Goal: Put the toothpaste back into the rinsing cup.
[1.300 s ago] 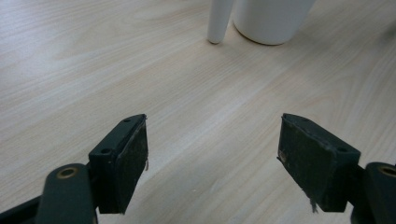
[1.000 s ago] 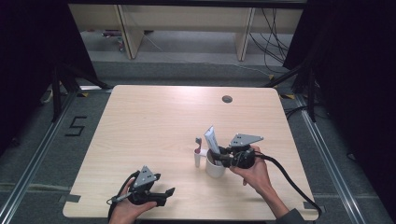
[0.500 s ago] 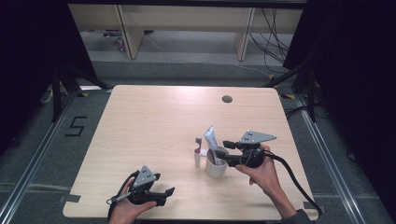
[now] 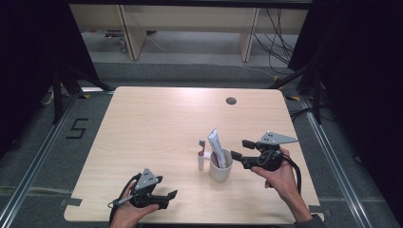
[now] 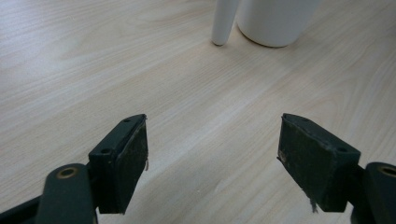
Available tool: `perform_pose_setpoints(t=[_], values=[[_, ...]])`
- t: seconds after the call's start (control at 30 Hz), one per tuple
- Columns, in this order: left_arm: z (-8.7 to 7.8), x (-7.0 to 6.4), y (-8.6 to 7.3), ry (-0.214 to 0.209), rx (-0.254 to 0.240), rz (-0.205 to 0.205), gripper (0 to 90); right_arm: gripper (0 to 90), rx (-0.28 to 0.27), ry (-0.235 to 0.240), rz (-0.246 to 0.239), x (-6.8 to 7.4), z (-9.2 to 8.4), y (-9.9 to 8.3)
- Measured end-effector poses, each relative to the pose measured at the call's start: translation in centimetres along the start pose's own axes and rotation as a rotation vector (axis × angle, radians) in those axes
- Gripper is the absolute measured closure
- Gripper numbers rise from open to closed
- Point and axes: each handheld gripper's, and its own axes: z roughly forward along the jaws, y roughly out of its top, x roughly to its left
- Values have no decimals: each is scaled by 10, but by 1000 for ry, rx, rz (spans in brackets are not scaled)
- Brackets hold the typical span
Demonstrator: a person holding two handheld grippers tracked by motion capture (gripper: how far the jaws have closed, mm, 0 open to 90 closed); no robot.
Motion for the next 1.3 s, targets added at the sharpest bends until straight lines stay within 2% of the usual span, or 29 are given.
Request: perform_pose_setpoints(t=[0.07, 0.1, 0.13, 0.17, 0.23, 0.27, 0.33, 0.5, 0.57, 0.7, 0.77, 0.8, 0.83, 0.9, 0.93, 0.97, 1.0, 1.03, 1.13, 1.17, 1.2, 1.23, 1.3], values=[[-1, 0, 0, 2, 14, 12, 237, 309, -4, 5, 7, -2, -2, -2], [-1, 0, 0, 4, 19, 20, 237, 309, -6, -13, -12, -3, -3, -2], [-1, 1, 1, 6, 24, 32, 237, 309, -5, -14, 4, -2, -4, -3], [-1, 0, 1, -1, 9, 16, 238, 307, -7, -27, -25, -4, -6, -3], [-2, 1, 1, -1, 24, 30, 237, 294, -2, -26, 7, -2, -10, -5], [-1, 0, 1, 4, 15, 9, 237, 293, 6, -21, 14, -2, -13, -5], [-1, 0, 1, 7, 16, 8, 237, 292, 6, -35, -9, -6, -17, -7], [0, 1, 1, 7, 16, 8, 237, 282, 11, -44, 24, -10, -22, -15], [0, 0, 0, 5, 7, 4, 237, 277, 22, -57, 2, -13, -25, -18], [-1, 2, 0, 9, 19, 13, 237, 271, 24, -61, 32, -16, -29, -24], [-1, 2, 0, 12, 18, 14, 237, 270, 24, -74, 17, -20, -33, -26], [-2, 2, 0, 10, 18, 16, 237, 270, 28, -70, 43, -19, -33, -27], [-2, 2, 0, 7, 16, 18, 237, 270, 20, -83, 36, -20, -33, -29], [-2, 2, -1, 8, 18, 19, 237, 269, 31, -85, 29, -23, -33, -32], [-3, 2, -1, 4, 21, 18, 237, 268, 28, -95, 34, -22, -33, -34], [-2, 1, -2, 8, 8, 6, 237, 267, 53, -84, 55, -21, -35, -36], [-2, 0, -2, 7, 4, 3, 237, 266, 34, -84, 50, -21, -34, -38], [-1, 0, -2, 4, 3, 4, 237, 264, 38, -83, 42, -22, -34, -39], [-2, 1, -1, 14, 26, 32, 237, 262, 40, -92, 39, -22, -38, -45], [-2, 0, -1, -1, 10, 15, 237, 260, 46, -99, 33, -22, -39, -47], [-2, 0, -1, -1, 17, 25, 237, 260, 43, -98, 54, -21, -39, -49], [-2, 1, -1, 7, 25, 26, 237, 260, 64, -101, 67, -21, -42, -51], [-1, 1, -1, 14, 20, 16, 237, 258, 64, -98, 73, -21, -44, -55]])
